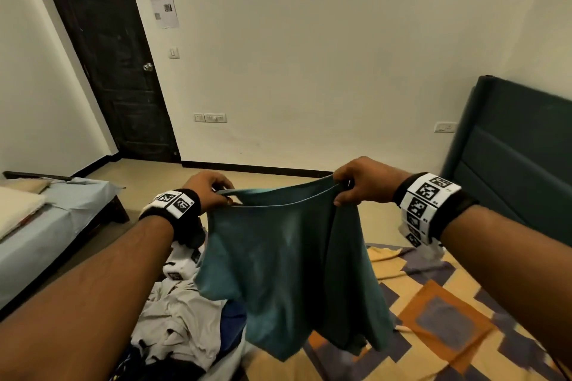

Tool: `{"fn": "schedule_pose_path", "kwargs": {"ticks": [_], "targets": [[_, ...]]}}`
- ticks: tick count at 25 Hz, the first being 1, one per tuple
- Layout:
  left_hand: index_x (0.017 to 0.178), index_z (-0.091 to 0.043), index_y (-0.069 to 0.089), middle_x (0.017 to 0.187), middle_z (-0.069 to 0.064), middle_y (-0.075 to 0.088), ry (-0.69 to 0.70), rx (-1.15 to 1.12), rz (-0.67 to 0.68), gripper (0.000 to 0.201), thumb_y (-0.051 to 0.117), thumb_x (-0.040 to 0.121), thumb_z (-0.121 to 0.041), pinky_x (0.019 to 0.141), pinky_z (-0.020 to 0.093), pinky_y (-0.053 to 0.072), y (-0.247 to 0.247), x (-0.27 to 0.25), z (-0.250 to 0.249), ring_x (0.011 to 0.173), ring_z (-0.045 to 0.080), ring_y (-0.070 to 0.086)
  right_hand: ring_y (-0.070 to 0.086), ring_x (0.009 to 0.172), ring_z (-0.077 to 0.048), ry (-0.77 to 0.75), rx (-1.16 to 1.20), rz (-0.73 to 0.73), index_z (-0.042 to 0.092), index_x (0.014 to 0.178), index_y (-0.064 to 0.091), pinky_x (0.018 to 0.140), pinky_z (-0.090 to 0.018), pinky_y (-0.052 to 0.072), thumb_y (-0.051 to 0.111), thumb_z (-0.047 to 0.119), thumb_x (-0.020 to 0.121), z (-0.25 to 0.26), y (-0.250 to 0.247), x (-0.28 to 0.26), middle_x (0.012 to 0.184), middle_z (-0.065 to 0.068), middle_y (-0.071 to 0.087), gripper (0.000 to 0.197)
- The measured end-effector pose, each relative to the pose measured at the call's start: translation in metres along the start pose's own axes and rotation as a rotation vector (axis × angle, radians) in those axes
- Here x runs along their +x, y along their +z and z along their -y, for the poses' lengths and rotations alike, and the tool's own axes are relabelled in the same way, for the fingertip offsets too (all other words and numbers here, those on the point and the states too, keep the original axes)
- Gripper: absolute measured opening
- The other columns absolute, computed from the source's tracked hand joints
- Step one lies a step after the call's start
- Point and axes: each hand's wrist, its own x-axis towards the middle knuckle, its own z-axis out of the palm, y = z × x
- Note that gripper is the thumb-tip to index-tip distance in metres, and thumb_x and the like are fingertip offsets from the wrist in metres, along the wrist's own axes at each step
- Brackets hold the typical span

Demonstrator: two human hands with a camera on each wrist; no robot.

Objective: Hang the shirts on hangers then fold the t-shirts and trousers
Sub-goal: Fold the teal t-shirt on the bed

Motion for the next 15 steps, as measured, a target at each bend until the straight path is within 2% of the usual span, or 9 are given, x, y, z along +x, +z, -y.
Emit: {"fn": "schedule_pose_path", "kwargs": {"ticks": [2,3,5,7,9,12,15], "targets": [[0.106,-0.026,0.063,0.107,0.002,0.06,0.025,-0.169,-0.04,0.041,0.08,0.071,-0.01,0.085,0.031,0.046,0.011,-0.002,-0.011,0.096,0.02,0.059,0.063,0.068,-0.011,-0.002,0.086,-0.015,0.026,0.08,0.056,0.059,-0.023,0.054,0.072,0.009,0.081,0.005,0.0,0.003,0.078,0.005,0.061,0.023],[0.113,-0.024,0.061,0.113,0.002,0.058,0.075,-0.224,-0.057,0.045,0.079,0.073,-0.01,0.085,0.03,0.045,0.018,-0.005,-0.025,0.095,0.016,0.058,0.063,0.069,-0.011,-0.003,0.097,-0.024,0.025,0.085,0.056,0.059,-0.022,0.054,0.071,0.006,0.082,0.008,0.0,0.004,0.079,0.004,0.062,0.024],[0.117,-0.023,0.06,0.114,0.001,0.059,0.198,-0.335,0.004,0.045,0.077,0.076,-0.014,0.083,0.031,0.048,0.038,-0.011,-0.061,0.083,0.01,0.058,0.062,0.071,-0.008,0.011,0.09,-0.029,0.026,0.095,0.054,0.058,-0.018,0.052,0.066,0.004,0.084,0.012,0.002,0.007,0.083,0.004,0.064,0.028],[0.12,-0.025,0.058,0.111,-0.005,0.06,0.271,-0.424,0.113,0.046,0.077,0.078,-0.026,0.078,0.027,0.05,0.06,-0.02,-0.101,0.082,0.006,0.059,0.06,0.065,-0.007,0.024,0.091,-0.023,0.027,0.101,0.047,0.053,-0.015,0.047,0.063,0.004,0.085,0.015,0.005,0.008,0.08,0.003,0.065,0.032],[0.118,-0.02,0.061,0.106,-0.008,0.062,0.285,-0.464,0.168,0.044,0.076,0.078,-0.029,0.071,0.021,0.046,0.079,-0.024,-0.125,0.083,-0.003,0.057,0.056,0.061,-0.007,0.022,0.105,-0.016,0.025,0.099,0.043,0.052,-0.016,0.044,0.062,0.006,0.087,0.013,0.008,0.007,0.074,0.004,0.063,0.029],[0.104,-0.011,0.068,0.099,0.0,0.068,0.281,-0.585,0.174,0.03,0.077,0.077,-0.022,0.065,0.015,0.046,0.095,-0.023,-0.139,0.076,0.001,0.061,0.049,0.062,-0.011,0.044,0.169,-0.089,0.026,0.087,0.042,0.057,-0.025,0.042,0.063,0.01,0.086,-0.001,0.011,-0.001,0.071,0.004,0.055,0.026],[0.104,-0.017,0.068,0.094,-0.003,0.07,0.354,-0.625,0.181,0.032,0.079,0.075,-0.019,0.074,0.021,0.054,0.099,-0.024,-0.151,0.081,0.006,0.066,0.049,0.064,-0.012,0.056,0.284,-0.174,0.022,0.081,0.044,0.058,-0.027,0.043,0.066,0.013,0.086,-0.016,0.02,-0.011,0.073,0.002,0.055,0.025]]}}
